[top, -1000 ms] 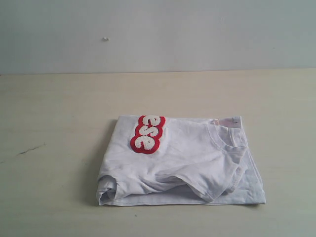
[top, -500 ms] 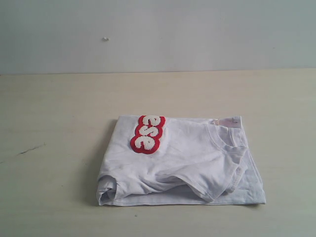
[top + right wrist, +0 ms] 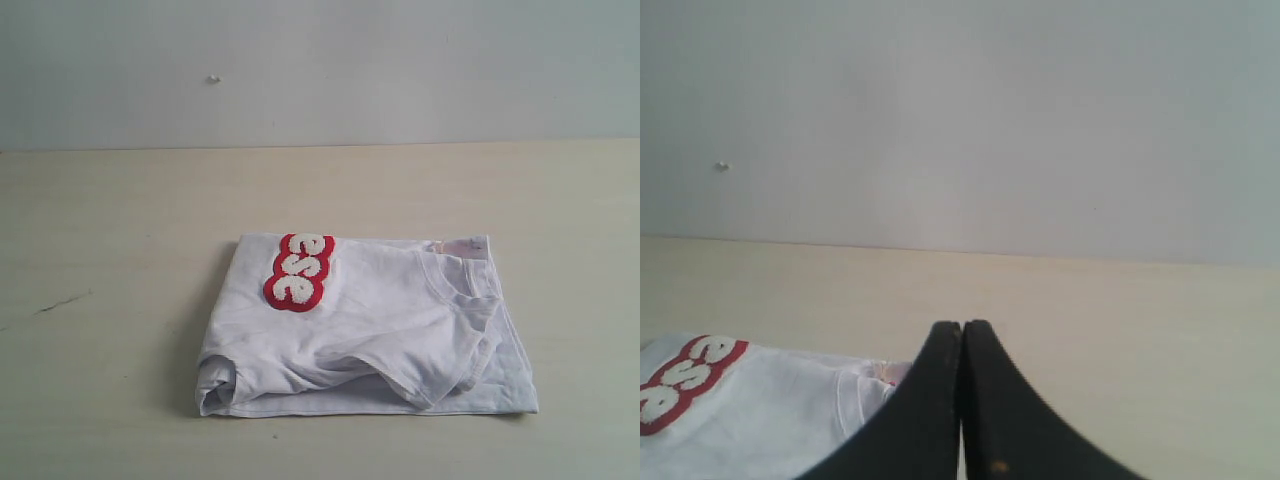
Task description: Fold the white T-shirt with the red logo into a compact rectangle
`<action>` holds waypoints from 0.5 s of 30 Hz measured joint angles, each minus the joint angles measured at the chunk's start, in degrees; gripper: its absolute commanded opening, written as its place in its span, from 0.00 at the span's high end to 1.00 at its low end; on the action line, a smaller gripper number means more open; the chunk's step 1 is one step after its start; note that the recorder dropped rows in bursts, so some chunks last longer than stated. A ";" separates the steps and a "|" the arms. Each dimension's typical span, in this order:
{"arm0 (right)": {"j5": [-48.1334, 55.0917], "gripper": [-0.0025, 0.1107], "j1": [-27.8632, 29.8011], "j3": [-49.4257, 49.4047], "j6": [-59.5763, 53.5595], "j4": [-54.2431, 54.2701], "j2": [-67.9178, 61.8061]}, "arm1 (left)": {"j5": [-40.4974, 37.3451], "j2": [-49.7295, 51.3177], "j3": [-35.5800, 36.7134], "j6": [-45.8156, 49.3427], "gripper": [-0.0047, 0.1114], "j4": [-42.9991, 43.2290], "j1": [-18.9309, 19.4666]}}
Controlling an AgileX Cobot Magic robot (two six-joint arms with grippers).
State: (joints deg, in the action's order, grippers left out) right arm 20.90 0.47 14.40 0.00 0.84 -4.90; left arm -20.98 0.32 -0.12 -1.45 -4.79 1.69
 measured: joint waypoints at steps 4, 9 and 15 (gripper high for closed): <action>0.30 0.98 0.37 -1.14 0.41 0.41 2.59 | 0.00 0.00 0.00 0.00 0.96 0.00 0.00; 0.39 0.98 0.37 -3.76 1.30 0.68 3.92 | 0.00 0.00 0.00 0.00 0.96 0.00 0.00; 0.79 0.98 0.37 -5.73 1.52 1.24 3.92 | 0.00 0.00 0.00 0.00 0.96 0.00 0.00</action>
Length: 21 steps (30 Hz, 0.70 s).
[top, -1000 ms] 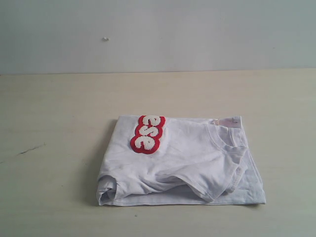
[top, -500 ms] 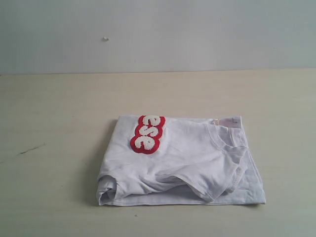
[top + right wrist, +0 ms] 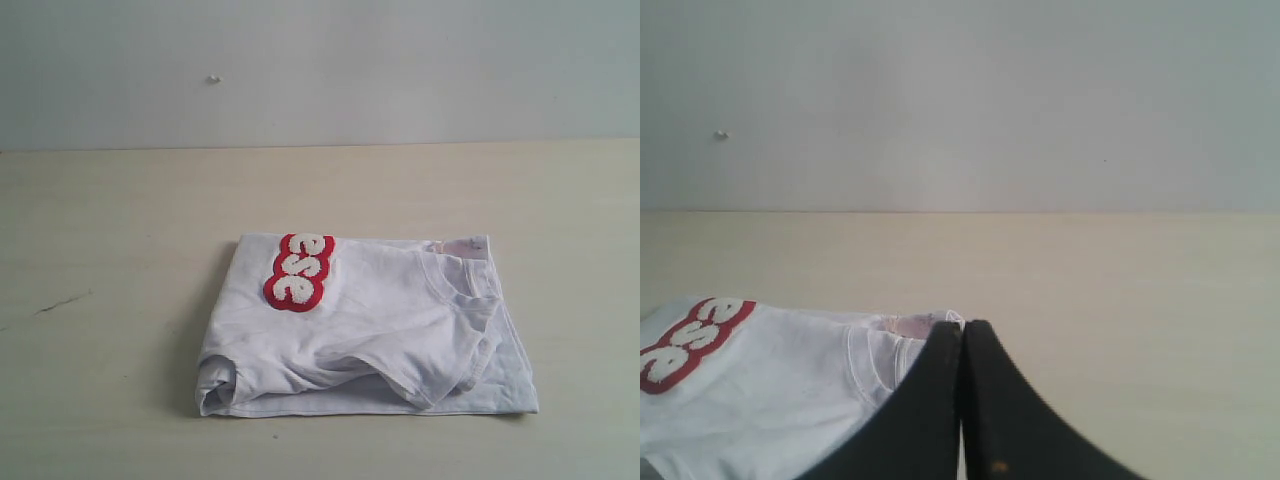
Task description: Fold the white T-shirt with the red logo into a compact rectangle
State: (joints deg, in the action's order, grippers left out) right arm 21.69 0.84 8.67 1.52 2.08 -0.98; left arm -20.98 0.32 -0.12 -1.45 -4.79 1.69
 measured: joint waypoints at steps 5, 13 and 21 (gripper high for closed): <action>0.00 0.98 0.00 -0.13 0.00 0.09 0.00 | 0.00 0.00 0.00 0.00 0.96 0.00 0.00; 1.18 0.98 0.00 -0.13 0.00 -2.43 0.00 | 0.00 0.00 0.00 0.00 0.96 0.00 0.00; 1.67 0.98 0.00 -0.13 0.00 -3.66 0.43 | 0.00 0.00 0.00 0.00 0.96 0.00 0.00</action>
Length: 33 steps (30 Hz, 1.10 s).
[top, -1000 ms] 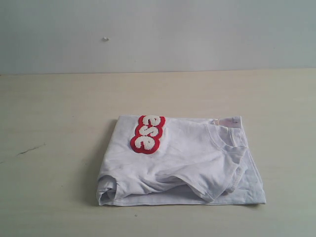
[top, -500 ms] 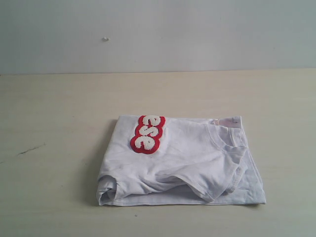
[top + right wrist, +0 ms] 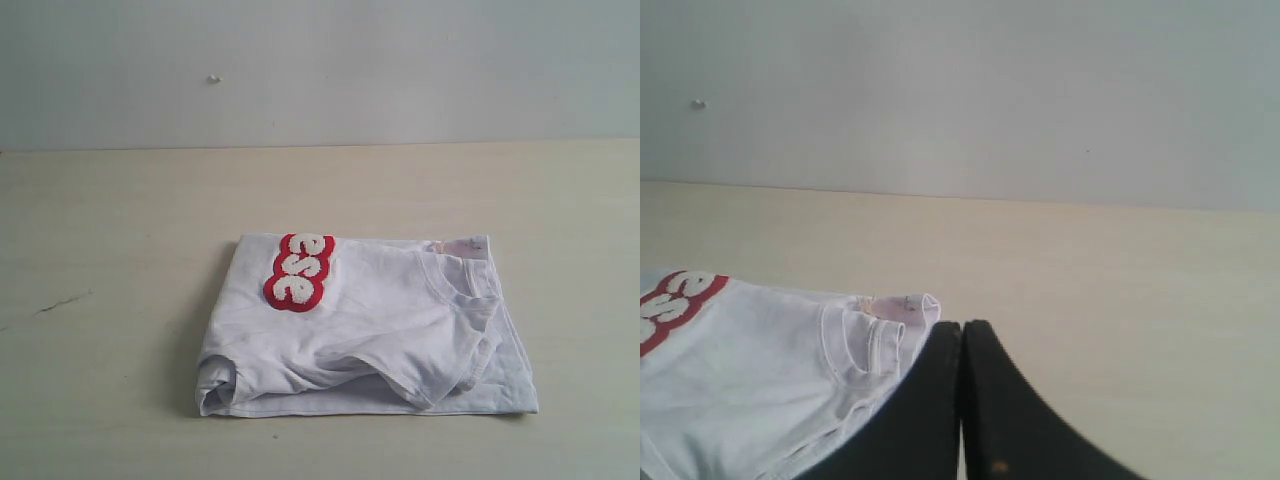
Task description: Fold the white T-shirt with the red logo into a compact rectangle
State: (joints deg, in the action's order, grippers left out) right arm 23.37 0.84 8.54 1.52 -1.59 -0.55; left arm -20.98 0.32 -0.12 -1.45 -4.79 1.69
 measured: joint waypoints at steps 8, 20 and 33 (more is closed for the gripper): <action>-0.58 0.98 0.00 -2.76 0.00 -0.29 0.26 | 0.00 0.00 0.00 0.00 0.96 0.00 0.00; -0.65 0.98 0.00 -2.76 0.00 -1.34 0.26 | 0.00 0.00 0.00 0.00 0.96 0.00 0.00; -1.85 0.98 0.00 -8.27 0.14 -1.54 0.26 | 0.00 0.00 0.00 0.00 0.96 0.00 0.00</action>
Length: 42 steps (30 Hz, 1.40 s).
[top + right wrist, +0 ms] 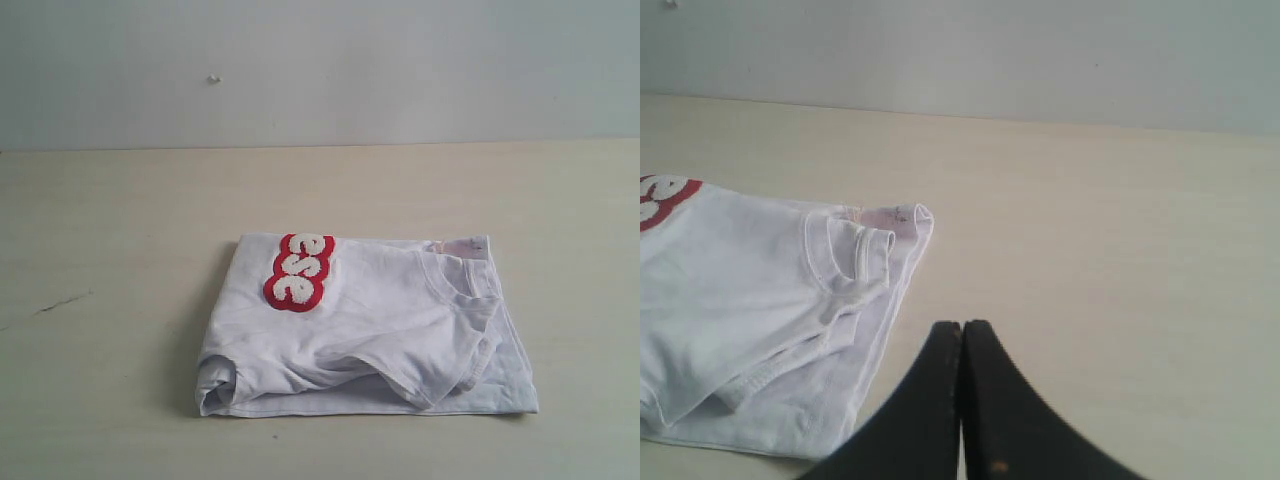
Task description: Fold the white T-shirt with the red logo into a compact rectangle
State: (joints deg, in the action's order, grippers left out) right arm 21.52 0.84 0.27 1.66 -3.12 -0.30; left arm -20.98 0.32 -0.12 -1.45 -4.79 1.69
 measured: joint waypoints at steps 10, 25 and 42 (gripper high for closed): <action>-1.17 0.98 0.00 0.00 0.00 0.00 0.00 | 0.00 0.00 0.00 0.00 0.96 0.00 0.00; -1.17 0.98 0.00 0.00 0.00 0.00 0.00 | 0.00 0.00 0.00 0.00 0.96 0.00 0.00; -1.17 0.98 0.00 0.00 0.00 0.00 0.00 | 0.00 0.00 0.00 0.00 0.96 0.00 0.00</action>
State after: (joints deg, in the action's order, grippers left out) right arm 20.36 0.84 0.27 1.66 -3.12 -0.30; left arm -20.98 0.32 -0.12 -1.45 -4.79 1.69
